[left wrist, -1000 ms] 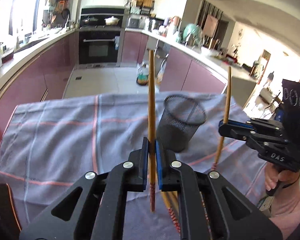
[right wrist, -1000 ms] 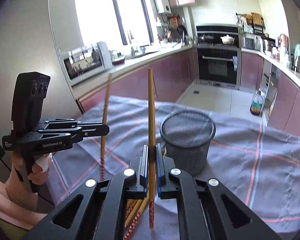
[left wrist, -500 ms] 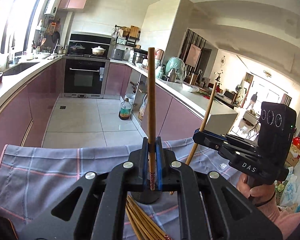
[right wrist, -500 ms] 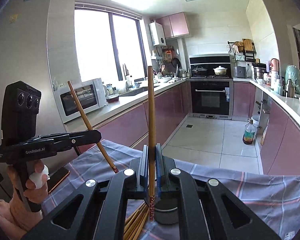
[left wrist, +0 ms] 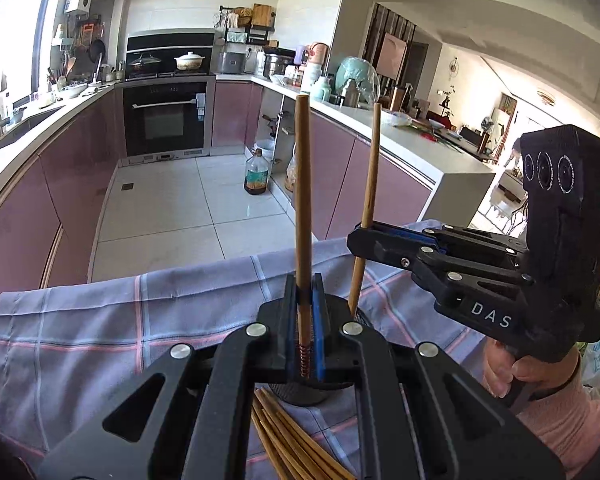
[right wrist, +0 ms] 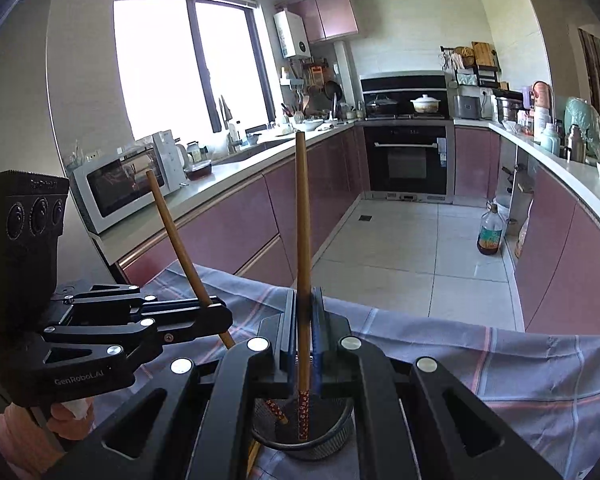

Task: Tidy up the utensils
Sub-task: 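Lift the chopsticks upright and lower them into the black mesh holder with both tools, then open both tools to release the chopsticks inside the holder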

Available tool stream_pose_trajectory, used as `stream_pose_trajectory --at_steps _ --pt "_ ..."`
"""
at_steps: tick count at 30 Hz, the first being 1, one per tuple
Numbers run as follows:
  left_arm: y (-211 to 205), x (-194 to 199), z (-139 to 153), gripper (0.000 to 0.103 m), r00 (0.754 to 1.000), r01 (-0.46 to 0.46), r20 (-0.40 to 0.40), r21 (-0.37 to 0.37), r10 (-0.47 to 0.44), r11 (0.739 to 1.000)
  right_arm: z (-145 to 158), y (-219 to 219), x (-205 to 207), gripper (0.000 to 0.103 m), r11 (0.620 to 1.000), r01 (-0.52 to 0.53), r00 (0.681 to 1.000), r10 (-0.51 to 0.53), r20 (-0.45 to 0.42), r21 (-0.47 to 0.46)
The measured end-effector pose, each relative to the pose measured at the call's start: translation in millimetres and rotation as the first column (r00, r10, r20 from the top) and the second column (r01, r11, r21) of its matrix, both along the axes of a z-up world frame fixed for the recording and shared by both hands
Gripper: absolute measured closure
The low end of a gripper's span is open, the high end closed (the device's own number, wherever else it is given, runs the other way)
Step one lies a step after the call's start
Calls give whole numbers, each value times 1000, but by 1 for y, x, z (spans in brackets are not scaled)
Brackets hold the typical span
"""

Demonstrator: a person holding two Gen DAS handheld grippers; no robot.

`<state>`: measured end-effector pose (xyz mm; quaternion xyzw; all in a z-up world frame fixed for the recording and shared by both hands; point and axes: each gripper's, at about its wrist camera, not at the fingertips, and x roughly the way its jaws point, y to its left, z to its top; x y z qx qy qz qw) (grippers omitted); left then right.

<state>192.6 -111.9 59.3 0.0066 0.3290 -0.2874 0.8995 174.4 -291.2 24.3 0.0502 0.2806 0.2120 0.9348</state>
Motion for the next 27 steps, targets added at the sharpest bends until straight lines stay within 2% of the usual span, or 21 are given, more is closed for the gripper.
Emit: stream_pose_trajectory --at_steps 8,11,18,21,27 --pt "-11 25 -44 95 999 13 -50 58 -10 998 -18 10 14 98 999 -6 995 3 -95 -34" --pt "-13 36 -51 95 998 7 -62 64 -3 998 -23 10 18 97 999 -1 993 -3 -116 -34" --pt "-7 55 -61 95 996 -10 -84 61 15 998 -27 10 27 95 999 27 990 -30 -135 -22" --pt "-5 61 -65 95 995 -21 -94 51 26 998 -27 9 26 86 999 36 990 -37 -133 -10" --pt "7 54 -72 92 996 -52 -68 53 55 997 -23 8 16 83 999 36 994 -36 -107 0"
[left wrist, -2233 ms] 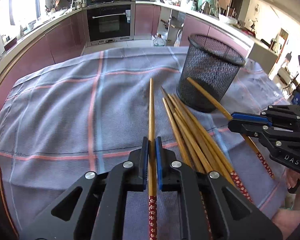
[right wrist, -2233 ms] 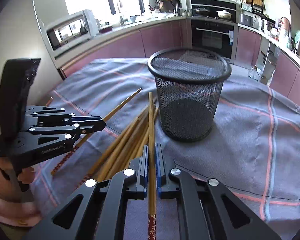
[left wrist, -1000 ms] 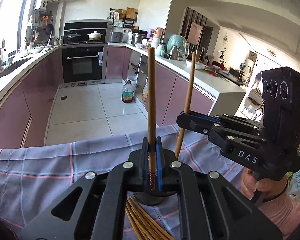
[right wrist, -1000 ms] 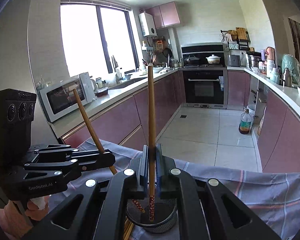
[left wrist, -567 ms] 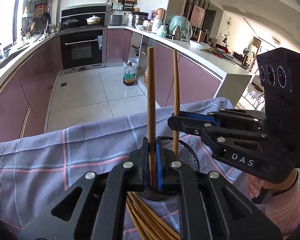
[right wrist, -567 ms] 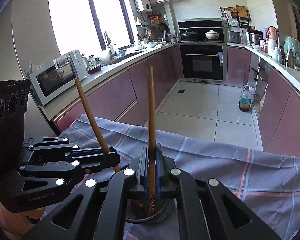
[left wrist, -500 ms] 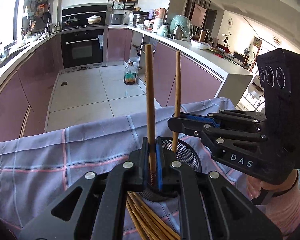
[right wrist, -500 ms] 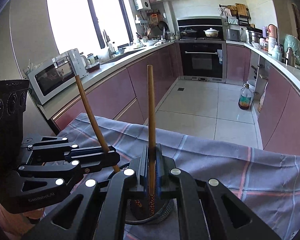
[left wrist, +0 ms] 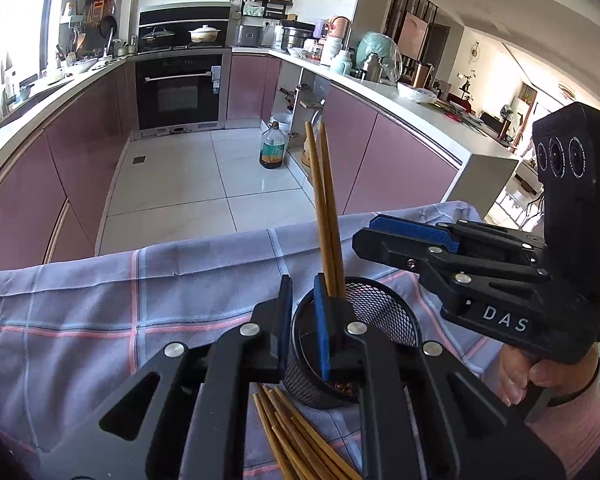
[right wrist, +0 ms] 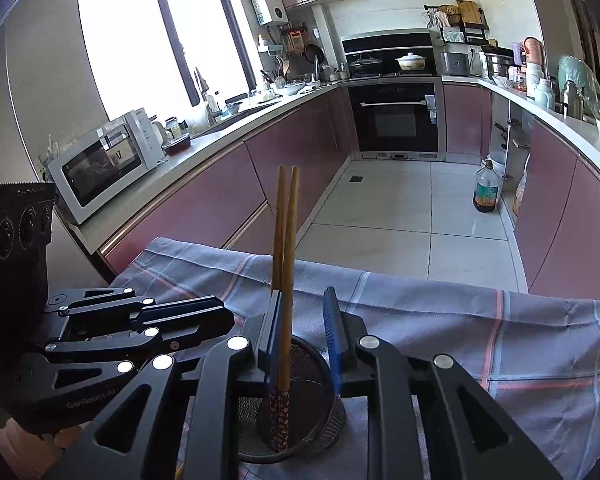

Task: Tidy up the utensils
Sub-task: 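Open both tools to release the chopsticks inside the holder, then move both tools back down to the chopstick pile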

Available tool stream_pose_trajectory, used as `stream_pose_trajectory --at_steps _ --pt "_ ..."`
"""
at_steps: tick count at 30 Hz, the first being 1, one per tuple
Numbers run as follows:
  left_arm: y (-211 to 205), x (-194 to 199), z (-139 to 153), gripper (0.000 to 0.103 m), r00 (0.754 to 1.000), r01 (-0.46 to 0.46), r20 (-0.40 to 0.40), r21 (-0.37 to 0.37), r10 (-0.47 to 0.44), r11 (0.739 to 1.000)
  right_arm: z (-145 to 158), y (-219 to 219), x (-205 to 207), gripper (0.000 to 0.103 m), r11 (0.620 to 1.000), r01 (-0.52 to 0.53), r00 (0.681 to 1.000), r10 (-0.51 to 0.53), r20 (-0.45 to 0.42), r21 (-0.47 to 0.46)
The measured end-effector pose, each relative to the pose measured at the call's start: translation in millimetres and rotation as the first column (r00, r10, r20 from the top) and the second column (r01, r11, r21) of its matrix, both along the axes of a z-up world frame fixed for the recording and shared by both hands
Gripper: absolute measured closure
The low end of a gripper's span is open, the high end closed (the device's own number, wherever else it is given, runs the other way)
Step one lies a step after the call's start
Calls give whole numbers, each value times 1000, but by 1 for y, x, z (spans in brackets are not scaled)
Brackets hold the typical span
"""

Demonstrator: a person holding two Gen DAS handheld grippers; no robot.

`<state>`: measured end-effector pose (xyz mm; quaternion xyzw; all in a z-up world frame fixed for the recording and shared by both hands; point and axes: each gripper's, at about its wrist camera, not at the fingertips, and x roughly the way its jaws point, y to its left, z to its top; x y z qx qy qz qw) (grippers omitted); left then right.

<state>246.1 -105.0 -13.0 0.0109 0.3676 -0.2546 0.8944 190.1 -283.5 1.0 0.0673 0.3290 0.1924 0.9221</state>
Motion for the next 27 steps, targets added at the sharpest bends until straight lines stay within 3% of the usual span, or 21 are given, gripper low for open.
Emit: stream_pose_trajectory --at_steps 5,8,15,20,27 --pt "16 -19 2 79 998 -41 49 -6 42 999 6 0 -15 75 1000 -13 999 13 34 5" --pt "28 -32 4 72 995 -57 78 -12 57 998 11 2 -33 64 997 -62 997 60 58 36" --pt "54 -60 -13 69 992 -90 85 13 88 996 15 16 -85 59 980 -197 976 193 99 38" --pt "66 -84 -40 66 994 -98 53 42 96 994 -16 28 -99 58 970 -242 970 242 3 14" --pt "76 -110 -80 66 997 -67 -28 67 69 995 -65 40 -103 58 971 -236 963 229 -141 -31"
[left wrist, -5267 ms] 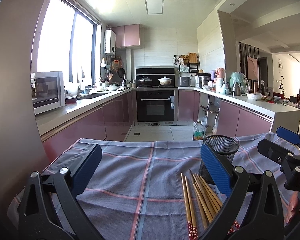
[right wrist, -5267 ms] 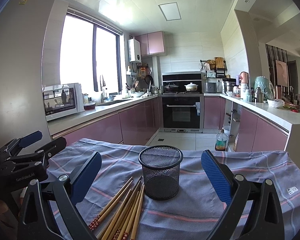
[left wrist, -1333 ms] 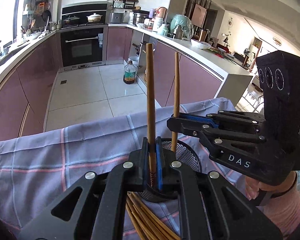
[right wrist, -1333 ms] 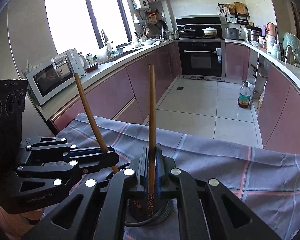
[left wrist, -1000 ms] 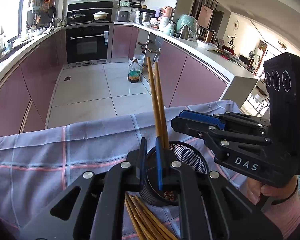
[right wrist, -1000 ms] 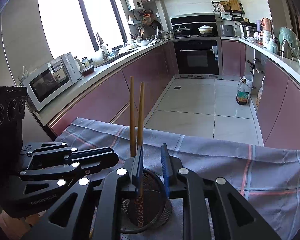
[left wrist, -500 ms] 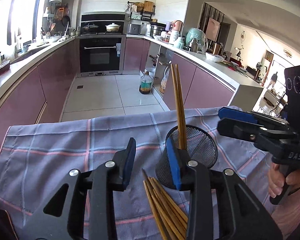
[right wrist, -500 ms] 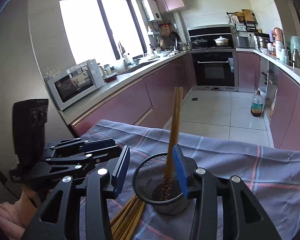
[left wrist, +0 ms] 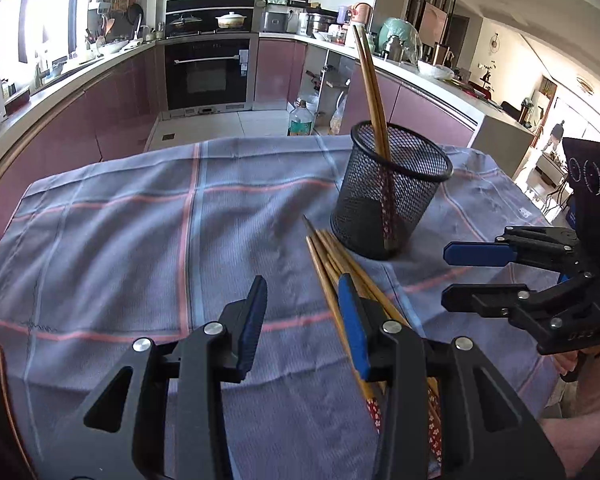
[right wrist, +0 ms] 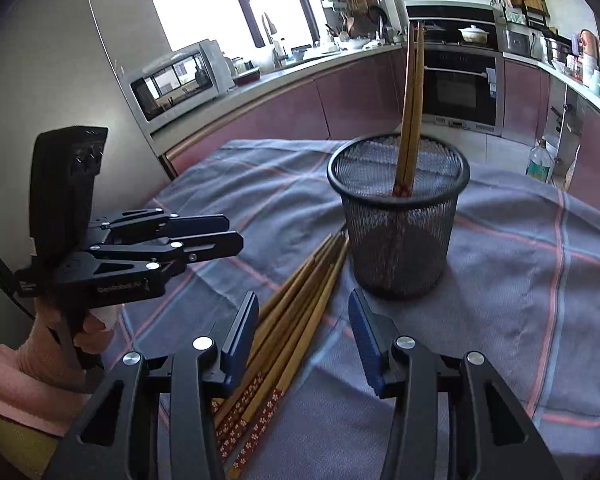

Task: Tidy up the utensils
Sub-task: 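Move both tools back down to the chopstick pile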

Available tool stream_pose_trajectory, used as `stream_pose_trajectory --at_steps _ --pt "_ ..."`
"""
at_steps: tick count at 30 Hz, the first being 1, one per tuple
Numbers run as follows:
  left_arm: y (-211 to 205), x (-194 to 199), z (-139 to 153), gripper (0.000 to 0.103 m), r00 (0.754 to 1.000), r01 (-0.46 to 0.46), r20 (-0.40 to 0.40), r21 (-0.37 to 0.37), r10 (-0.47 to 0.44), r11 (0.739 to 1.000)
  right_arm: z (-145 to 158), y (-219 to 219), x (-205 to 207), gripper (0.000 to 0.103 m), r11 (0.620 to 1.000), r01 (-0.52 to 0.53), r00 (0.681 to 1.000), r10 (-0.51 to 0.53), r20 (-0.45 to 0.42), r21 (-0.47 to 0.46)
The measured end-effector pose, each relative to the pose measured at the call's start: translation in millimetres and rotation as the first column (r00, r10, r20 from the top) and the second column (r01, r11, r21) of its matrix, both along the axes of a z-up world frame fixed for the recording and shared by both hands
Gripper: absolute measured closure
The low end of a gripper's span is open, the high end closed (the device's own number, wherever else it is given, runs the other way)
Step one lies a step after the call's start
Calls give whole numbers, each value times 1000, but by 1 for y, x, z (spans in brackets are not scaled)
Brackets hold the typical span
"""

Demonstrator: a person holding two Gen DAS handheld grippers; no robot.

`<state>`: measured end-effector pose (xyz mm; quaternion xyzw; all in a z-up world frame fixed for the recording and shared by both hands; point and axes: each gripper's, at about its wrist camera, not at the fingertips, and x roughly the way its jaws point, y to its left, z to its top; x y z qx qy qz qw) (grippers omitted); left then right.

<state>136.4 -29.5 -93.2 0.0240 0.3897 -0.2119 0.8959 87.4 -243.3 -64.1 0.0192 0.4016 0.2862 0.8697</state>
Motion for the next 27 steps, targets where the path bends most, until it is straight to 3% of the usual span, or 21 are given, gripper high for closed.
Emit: stream_pose_trajectory --at_steps 11,27 --pt "-22 -16 -27 64 996 63 -64 31 -61 998 -27 8 -3 64 998 31 997 -35 -64 -52" --pt "-29 -8 -44 61 994 55 -102 103 -44 993 -37 21 -1 69 989 59 997 -63 -32 -135"
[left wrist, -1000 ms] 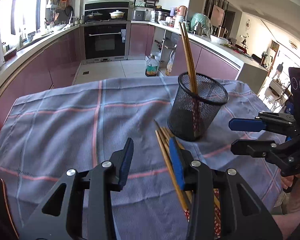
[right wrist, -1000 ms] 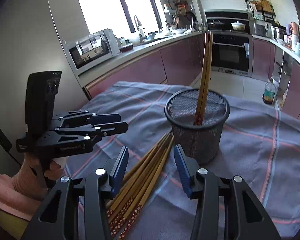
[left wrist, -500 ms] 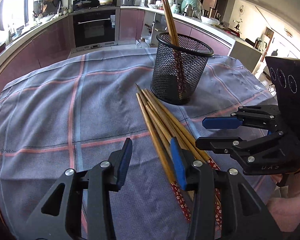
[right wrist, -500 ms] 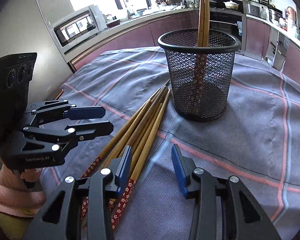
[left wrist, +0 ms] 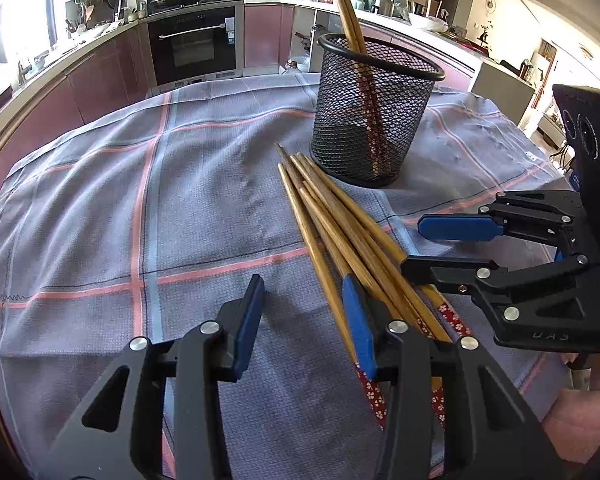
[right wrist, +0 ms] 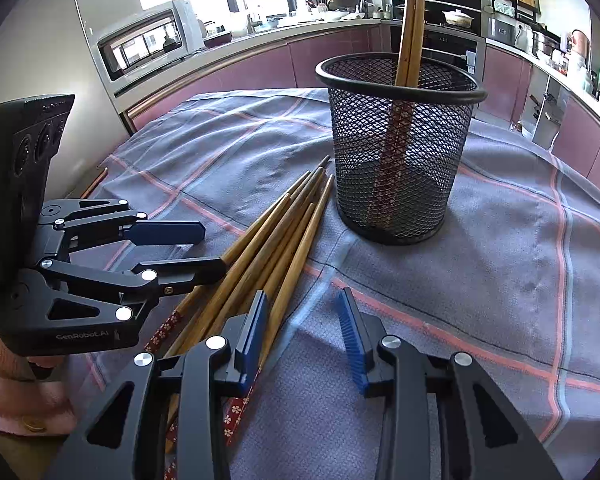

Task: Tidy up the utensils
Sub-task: 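Move both tools back down to the chopstick pile, then close the left tool on a chopstick while the right tool grasps another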

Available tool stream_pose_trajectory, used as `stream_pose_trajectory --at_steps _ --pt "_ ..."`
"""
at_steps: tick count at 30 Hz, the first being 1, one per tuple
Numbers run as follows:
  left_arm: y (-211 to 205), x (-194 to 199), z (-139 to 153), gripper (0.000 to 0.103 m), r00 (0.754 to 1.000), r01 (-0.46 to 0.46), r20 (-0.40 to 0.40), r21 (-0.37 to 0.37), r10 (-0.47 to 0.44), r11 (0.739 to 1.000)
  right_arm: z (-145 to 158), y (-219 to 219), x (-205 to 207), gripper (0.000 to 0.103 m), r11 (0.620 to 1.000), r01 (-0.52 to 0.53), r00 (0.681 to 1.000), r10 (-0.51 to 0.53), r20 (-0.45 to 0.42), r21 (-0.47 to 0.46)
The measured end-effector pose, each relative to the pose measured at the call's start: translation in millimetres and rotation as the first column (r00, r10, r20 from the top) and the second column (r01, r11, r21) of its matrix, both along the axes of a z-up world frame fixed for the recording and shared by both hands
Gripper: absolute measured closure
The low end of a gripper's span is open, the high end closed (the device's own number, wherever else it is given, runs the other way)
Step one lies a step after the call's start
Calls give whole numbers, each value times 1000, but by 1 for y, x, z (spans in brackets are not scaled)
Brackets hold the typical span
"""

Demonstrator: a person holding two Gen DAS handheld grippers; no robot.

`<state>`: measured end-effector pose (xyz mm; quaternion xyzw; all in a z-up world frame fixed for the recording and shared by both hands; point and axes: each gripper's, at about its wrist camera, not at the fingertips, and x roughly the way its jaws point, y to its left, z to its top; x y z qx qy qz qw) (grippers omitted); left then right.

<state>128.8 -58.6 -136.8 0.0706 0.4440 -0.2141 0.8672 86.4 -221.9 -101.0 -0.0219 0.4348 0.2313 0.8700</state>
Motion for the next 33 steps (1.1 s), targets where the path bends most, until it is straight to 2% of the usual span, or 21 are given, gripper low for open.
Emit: stream_pose_trajectory --at_steps 7,12,22,33 --pt "1 -1 -1 62 1000 5 0 21 -5 1000 0 -1 0 74 1000 7 1000 -7 1 -14" --pt "1 3 -1 63 1000 -10 -1 23 10 1000 -1 1 1 75 1000 12 1000 -12 6 -20" --pt "-8 26 0 68 1000 -20 -3 26 20 999 -1 9 13 77 999 19 1000 -18 19 -35" --pt "-14 37 -1 88 999 -36 -6 31 36 999 -1 12 26 92 999 29 999 -29 14 -20"
